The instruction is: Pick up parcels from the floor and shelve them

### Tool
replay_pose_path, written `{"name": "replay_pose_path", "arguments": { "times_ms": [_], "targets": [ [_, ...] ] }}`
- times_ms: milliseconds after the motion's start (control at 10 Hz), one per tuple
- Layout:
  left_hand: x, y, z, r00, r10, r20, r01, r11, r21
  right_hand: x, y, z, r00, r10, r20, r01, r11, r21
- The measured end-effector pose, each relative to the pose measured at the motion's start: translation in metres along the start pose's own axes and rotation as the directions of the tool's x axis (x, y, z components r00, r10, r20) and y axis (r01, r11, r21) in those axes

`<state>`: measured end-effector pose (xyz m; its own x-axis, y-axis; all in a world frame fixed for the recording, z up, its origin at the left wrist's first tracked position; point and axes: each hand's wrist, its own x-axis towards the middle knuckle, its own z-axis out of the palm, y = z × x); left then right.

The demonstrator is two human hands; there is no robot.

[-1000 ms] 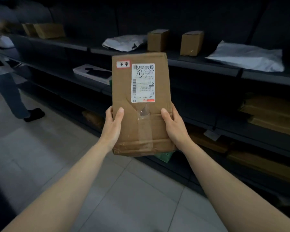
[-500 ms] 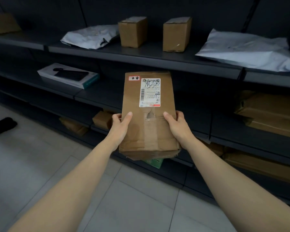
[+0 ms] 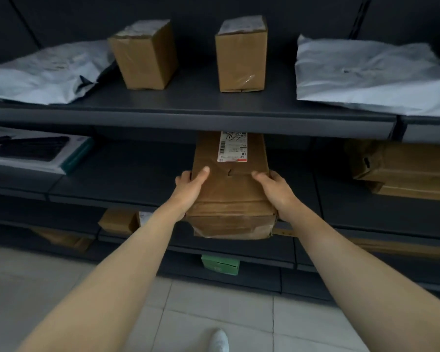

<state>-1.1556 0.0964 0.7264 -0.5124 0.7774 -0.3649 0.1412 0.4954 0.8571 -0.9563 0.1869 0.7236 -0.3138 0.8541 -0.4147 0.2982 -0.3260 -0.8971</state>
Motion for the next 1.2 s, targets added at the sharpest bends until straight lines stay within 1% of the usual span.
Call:
{"name": "replay_pose_path", "arguments": {
  "times_ms": [100,300,500,700,800,900,1000,1100,1200],
  "targets": [
    [0.034,0.003,-0.003,1.000,-0.003,0.025,0.003,1.000,0.011,0.022,-0.003,0.009,0.999,0.016,-0.033,-0.014,0.998,0.064],
    [0.083,-0.004,0.000,0.997,0.052,0.053,-0.050,0.998,-0.028,0.058,0.002,0.023,0.996,0.014,-0.089,-0.003,0.992,0.128],
    [0.101,-0.025,0.003,0.997,0.050,0.066,-0.047,0.998,-0.050,0.069,0.021,0.036,0.992,0.003,-0.130,0.018,0.987,0.157],
    [0.107,-0.027,0.004,0.996,0.065,0.053,-0.062,0.996,-0.056,0.075,0.019,0.042,0.983,-0.015,-0.181,0.038,0.992,0.122],
    [0.106,-0.025,0.002,0.997,0.061,0.046,-0.061,0.998,-0.010,0.072,0.019,0.045,0.983,-0.027,-0.183,0.046,0.994,0.103],
    [0.101,-0.023,-0.002,0.996,0.089,-0.003,-0.089,0.996,0.009,0.066,0.017,0.044,0.973,-0.064,-0.220,0.084,0.993,0.081],
    [0.086,-0.018,-0.007,0.986,0.150,-0.066,-0.148,0.988,0.034,0.052,0.010,0.042,0.949,-0.153,-0.275,0.161,0.987,0.007],
    [0.065,-0.015,-0.011,0.963,0.241,-0.117,-0.236,0.970,0.058,0.028,0.003,0.041,0.908,-0.309,-0.281,0.292,0.951,-0.102],
    [0.037,-0.009,-0.011,0.940,0.300,-0.165,-0.300,0.954,0.022,0.006,0.000,0.043,0.894,-0.379,-0.240,0.345,0.923,-0.172]
  ]
}}
